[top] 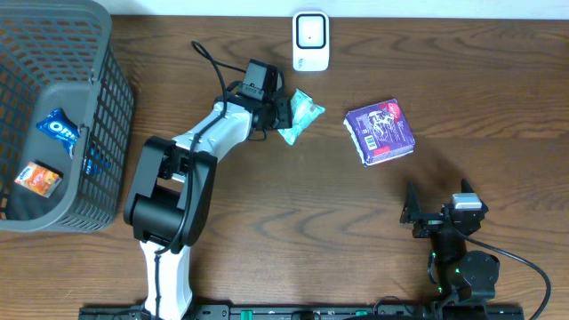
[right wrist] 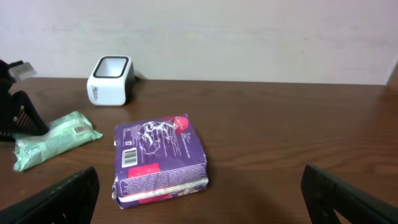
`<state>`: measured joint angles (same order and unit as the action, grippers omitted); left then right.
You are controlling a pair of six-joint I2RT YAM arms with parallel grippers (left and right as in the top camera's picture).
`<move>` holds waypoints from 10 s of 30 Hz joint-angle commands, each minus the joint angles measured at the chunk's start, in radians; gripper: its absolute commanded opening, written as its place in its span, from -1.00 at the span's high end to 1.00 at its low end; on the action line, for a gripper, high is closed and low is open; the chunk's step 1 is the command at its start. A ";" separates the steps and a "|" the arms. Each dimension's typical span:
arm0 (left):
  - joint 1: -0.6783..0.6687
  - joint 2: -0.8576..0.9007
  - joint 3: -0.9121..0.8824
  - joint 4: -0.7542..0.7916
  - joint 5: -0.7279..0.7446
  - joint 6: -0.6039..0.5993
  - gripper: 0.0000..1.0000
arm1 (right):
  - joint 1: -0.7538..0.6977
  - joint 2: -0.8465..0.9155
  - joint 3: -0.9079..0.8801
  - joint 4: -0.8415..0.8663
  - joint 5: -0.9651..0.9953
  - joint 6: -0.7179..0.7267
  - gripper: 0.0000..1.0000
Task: Scan the item barcode
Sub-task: 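Grasp the green pack with the left gripper and place it beside the purple box, then reach the left gripper into the basket and grasp the blue Oreo pack, then carry the Oreo pack to the table near the scanner and release, then regrasp the Oreo pack with the left gripper and lift it toward the scanner, then lower the Oreo pack onto the table left of the green pack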
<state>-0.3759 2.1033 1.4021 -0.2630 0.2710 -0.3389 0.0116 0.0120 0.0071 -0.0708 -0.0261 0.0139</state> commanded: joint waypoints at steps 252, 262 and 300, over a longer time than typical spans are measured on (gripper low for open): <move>0.032 -0.360 -0.121 -0.425 -0.730 0.151 0.86 | 0.009 -0.005 -0.002 -0.004 0.002 -0.008 -0.99; -0.142 -0.145 -0.129 -0.426 -1.140 0.044 0.85 | 0.009 -0.005 -0.002 -0.004 0.002 -0.008 -0.98; -0.140 -0.475 -0.040 -0.489 -0.463 -0.077 0.34 | 0.009 -0.005 -0.002 -0.004 0.002 -0.008 -0.98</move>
<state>-0.5819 1.6032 1.3556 -0.7517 -0.1577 -0.3870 0.0116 0.0120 0.0071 -0.0708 -0.0261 0.0139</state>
